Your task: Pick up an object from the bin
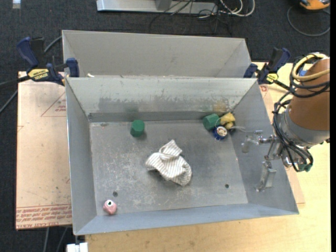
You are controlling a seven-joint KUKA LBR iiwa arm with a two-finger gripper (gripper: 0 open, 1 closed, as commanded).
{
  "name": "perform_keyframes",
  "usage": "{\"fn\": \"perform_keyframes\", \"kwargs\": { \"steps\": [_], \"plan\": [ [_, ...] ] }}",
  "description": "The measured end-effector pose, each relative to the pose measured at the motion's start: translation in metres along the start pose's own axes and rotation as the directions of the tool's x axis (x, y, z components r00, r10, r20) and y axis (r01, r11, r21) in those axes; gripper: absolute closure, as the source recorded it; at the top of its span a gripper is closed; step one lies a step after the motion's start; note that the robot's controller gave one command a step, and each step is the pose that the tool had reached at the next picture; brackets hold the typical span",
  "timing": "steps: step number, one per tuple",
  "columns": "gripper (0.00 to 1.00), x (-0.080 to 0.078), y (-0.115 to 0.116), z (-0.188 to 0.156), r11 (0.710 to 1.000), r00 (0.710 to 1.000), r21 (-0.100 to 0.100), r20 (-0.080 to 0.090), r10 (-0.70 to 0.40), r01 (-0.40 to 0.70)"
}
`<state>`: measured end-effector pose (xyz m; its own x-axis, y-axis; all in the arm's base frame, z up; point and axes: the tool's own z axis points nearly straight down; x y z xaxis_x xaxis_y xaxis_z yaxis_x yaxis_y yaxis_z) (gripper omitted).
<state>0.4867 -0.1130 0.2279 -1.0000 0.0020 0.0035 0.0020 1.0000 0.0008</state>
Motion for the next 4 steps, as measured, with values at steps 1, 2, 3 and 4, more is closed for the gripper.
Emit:
{"fn": "perform_keyframes", "kwargs": {
  "steps": [1,2,3,4],
  "plan": [
    [0.0,-0.019,-0.017,0.084,0.996,0.996,-0.003,-0.007,-0.088,0.088],
    [0.0,0.004,0.081,0.077,0.995,0.995,-0.001,0.0,-0.101,0.101],
    [0.0,-0.008,0.05,0.14,0.991,0.991,-0.002,-0.006,-0.135,0.135],
    [0.0,-0.009,0.054,0.139,0.991,0.991,-0.002,-0.005,-0.13,0.13]
  ]
}}
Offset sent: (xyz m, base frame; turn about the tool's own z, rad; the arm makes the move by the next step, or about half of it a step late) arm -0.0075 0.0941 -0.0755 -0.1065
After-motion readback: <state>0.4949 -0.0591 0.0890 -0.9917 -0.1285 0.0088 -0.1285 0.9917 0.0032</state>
